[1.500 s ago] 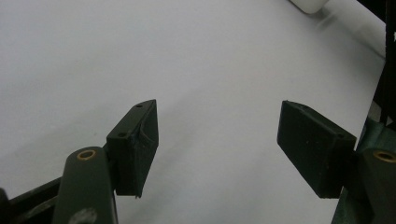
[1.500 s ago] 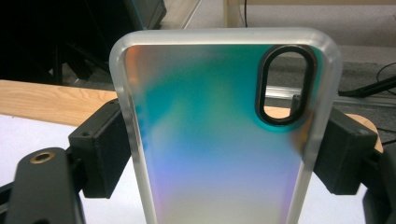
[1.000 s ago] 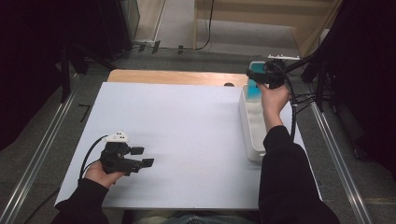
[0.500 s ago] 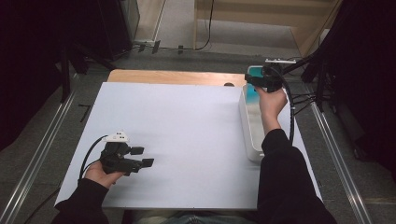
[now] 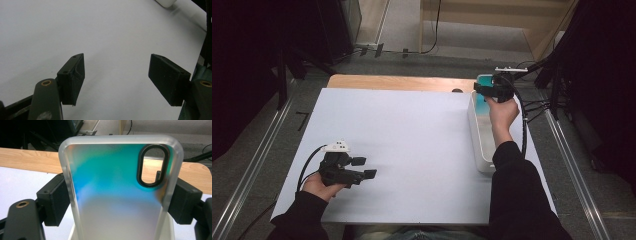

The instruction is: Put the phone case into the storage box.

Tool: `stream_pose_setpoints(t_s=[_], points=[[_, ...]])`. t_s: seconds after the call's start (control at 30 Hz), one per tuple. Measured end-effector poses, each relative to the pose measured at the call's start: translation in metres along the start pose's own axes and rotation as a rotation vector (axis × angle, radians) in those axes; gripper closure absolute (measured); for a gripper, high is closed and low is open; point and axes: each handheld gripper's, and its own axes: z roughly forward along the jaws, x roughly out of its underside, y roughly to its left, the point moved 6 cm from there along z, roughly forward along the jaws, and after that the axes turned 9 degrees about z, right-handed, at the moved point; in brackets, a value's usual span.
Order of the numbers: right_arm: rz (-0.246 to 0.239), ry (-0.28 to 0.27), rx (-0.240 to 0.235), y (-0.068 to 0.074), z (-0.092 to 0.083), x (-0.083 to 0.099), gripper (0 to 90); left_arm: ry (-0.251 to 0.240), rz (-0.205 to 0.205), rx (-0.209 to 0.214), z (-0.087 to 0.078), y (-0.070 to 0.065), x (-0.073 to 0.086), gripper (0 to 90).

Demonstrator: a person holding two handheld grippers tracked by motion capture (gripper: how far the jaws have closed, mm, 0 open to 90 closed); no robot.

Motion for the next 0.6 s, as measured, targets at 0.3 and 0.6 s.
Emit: stream_pose_setpoints(t_s=[0.3, 0.6], points=[[-0.006, 0.014, 0.011, -0.002, 0.003, 0.009, 15.3, -0.004, 0.0, -0.001, 0.0, 0.0, 0.0, 29.2], [-0.002, 0.027, 0.025, -0.005, 0.005, 0.015, 15.2, -0.002, 0.001, -0.001, 0.0, 0.0, 0.0, 29.2]])
